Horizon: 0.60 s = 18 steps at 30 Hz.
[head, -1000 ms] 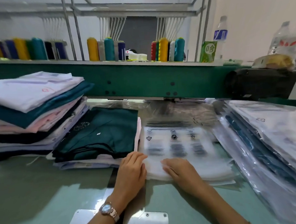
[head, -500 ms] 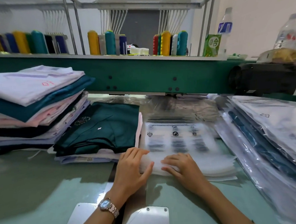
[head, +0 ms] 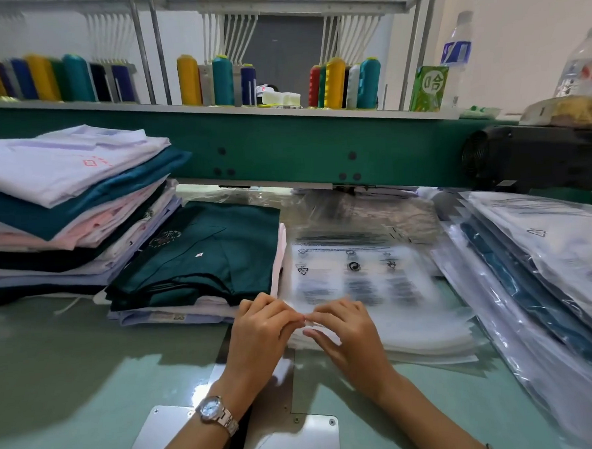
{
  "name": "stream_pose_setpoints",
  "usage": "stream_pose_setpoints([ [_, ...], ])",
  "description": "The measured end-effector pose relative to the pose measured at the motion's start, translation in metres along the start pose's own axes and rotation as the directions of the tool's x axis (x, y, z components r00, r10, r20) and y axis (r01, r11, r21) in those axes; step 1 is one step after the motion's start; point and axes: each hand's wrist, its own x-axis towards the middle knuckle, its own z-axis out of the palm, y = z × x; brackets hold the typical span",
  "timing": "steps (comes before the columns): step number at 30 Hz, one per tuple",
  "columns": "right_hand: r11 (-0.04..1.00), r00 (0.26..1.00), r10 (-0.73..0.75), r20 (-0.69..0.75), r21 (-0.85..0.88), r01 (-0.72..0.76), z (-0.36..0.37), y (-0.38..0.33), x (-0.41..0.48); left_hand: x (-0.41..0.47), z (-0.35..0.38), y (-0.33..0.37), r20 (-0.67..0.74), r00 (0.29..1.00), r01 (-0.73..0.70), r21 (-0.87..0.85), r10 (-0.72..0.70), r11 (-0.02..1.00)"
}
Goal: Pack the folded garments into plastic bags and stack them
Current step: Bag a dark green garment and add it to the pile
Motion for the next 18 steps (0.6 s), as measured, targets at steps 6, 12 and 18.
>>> stream_pose_setpoints([
  [6, 0.92, 0.977, -0.211, -0.018, -0.341, 0.192, 0.001, 0.007, 0.002, 0.001, -0.001, -0.006, 0.042, 0.999, -0.012, -0.002, 0.012, 1.0],
  [12, 0.823, 0.98, -0.172, 0.1, -0.533, 0.198, -0.026, 0.03, -0.001, 0.001, -0.011, -0.026, -0.002, 0.992, 0.128, 0.02, -0.128, 0.992],
  [18, 0.708, 0.968, -0.089, 0.236, -0.668, 0.228, -0.071, 0.069, -0.019, 0.002, -0.012, -0.029, -0.033, 0.982, 0.186, 0.029, -0.185, 0.982],
])
